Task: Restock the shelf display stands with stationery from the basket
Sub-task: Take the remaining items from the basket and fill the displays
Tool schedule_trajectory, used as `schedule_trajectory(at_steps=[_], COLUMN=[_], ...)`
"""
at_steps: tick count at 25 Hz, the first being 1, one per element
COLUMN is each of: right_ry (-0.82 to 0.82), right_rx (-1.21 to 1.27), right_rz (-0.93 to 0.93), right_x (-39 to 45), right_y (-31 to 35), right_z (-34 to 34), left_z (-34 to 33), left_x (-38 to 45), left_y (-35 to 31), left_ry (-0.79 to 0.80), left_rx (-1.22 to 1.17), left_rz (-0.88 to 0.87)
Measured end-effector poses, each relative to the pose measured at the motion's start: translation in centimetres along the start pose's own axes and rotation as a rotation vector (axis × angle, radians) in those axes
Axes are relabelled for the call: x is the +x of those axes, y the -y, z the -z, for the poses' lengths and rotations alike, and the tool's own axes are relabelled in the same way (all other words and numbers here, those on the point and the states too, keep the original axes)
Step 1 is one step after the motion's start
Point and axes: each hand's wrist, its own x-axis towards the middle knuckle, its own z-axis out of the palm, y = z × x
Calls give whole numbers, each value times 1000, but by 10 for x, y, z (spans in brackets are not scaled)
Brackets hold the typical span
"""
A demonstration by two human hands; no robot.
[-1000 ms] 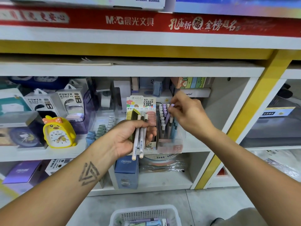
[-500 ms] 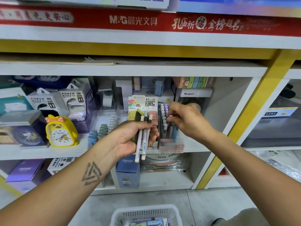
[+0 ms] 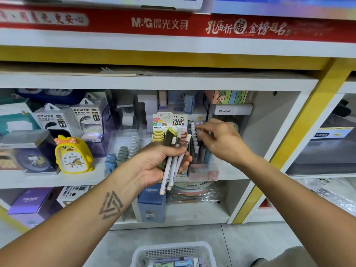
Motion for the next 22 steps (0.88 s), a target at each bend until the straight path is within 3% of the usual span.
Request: schedule_trajectory(at_steps=[3, 5, 8, 10, 12, 17, 22], right_ry=[123, 165, -52, -217, -257, -113, -11], right_rx=[635, 793, 875, 774, 616, 121, -37], right_rz=[-213, -258, -310, -279, -209, 30, 128], right_x=[0, -2, 1, 2, -1, -14, -19], right_y=[19, 24, 18, 8, -2, -10, -15], right_z=[1, 2, 18, 32, 39, 29, 18], left_z=[-3, -5, -4, -2, -1, -5, -8], left_x=[-1, -1, 2, 4, 6, 7, 5], left_y=[0, 0, 1, 0, -1, 1, 4], left_ry=[35, 64, 61, 2, -57, -46, -13], left_rx=[5, -29, -78, -85, -55, -79, -35], left_rz=[-13, -5, 11, 14, 12, 19, 15])
